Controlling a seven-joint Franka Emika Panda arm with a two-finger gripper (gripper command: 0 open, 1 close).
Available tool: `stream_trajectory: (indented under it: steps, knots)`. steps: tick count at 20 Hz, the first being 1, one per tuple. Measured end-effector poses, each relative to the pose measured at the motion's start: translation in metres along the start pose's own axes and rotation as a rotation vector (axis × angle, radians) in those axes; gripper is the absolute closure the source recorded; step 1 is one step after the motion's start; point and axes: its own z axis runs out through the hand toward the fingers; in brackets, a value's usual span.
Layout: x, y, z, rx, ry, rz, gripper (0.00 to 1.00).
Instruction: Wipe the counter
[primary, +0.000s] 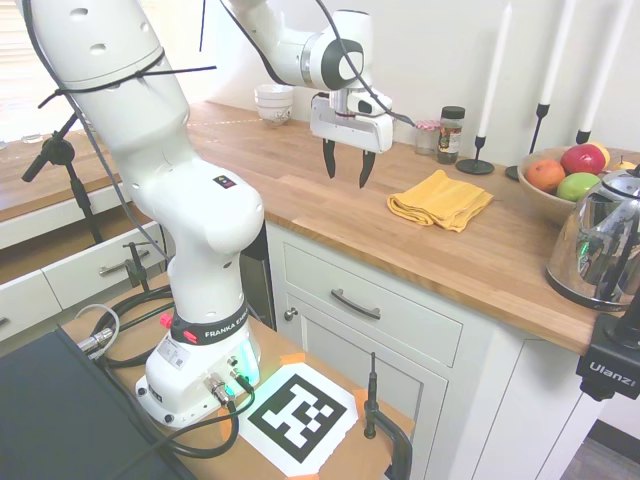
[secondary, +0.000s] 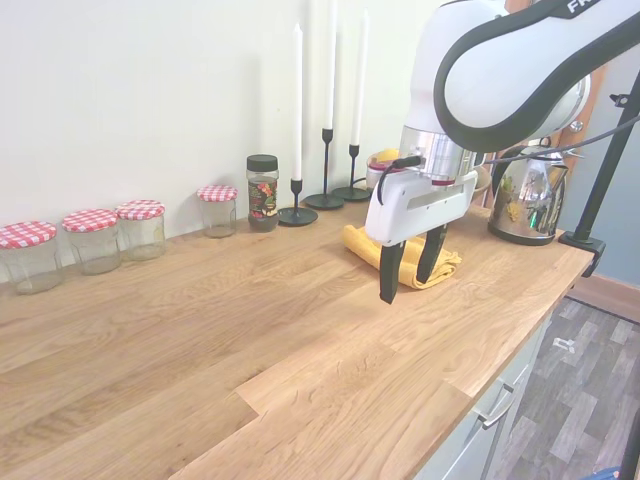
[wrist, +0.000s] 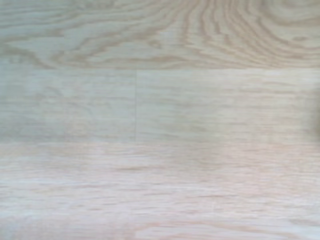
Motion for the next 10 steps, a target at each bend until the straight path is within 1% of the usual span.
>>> stream_trajectory:
  steps: [4,10]
  knots:
    - [0.003,0.001,-0.001,0.005,-0.001,0.009,0.0]
    - [0.029,0.014,-0.012,0.031,0.001,0.066,0.0]
